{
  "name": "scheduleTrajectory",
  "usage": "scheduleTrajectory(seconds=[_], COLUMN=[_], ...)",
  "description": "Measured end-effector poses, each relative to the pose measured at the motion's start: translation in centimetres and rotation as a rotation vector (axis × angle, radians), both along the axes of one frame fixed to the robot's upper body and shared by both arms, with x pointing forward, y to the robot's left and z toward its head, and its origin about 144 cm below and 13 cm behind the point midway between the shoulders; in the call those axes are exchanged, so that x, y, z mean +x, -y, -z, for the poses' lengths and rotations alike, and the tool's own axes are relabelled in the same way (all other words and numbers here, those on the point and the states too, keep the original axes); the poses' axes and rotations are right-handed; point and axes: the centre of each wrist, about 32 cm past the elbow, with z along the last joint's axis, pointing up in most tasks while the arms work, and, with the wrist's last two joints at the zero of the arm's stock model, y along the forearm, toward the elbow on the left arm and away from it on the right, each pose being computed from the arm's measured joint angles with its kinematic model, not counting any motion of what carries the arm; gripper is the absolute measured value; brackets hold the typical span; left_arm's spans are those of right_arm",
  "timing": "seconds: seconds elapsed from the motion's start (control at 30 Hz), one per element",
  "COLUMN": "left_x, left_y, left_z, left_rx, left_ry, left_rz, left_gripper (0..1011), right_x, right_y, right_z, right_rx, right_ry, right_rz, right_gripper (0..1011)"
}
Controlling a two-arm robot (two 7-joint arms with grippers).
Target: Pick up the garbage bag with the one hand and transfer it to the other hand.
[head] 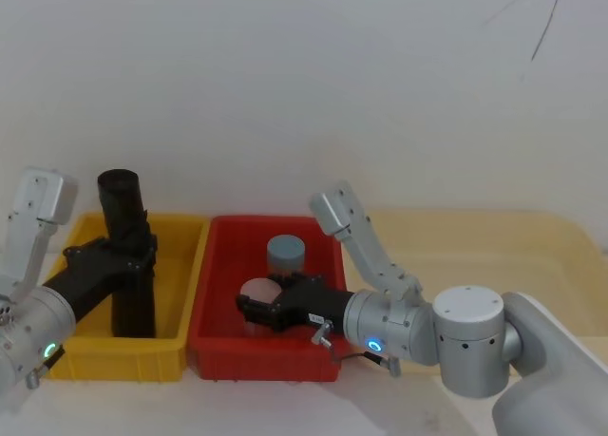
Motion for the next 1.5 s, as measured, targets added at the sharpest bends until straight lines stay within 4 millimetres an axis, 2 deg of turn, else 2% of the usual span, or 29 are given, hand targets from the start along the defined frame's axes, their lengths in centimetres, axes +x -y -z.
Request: scheduleTrajectory(seconds=[0.27,0.43,0.6,0.93,1.1,1.5], left_x=[0.2,0.5,0.9,2.5,3.4,6.7], left_y=[0.1,0.2,0.5,1.7,2.3,4.9], left_z=[-1.0,-2.5,-4.9,-9.4,-10.5,-12.0], left_rx=[0.043,0.07,0.089,0.08,0.064,0.008], left_ry=[0.04,0.085,0.144,0.248,0.275,0.312], left_rz=[0.001,0.004,0.016,0.1,0.152,0.321], left_gripper=[360,360,360,360,360,360], right_x=[0.0,-0.1,-0.2,-0.5,-0.8,-1.8], right_y=[0.4,0.8,1.8,4.4,6.1,10.0], right_z=[-0.7,-1.8,-3.6,-6.9,-8.1,-9.0], right_rx=[0.042,0.088,0.148,0.204,0.204,0.151], right_ry=[0.03,0.065,0.117,0.236,0.29,0.366], right_rz=[-0.011,-0.012,-0.003,0.073,0.133,0.297], right_gripper=[658,658,658,658,658,658])
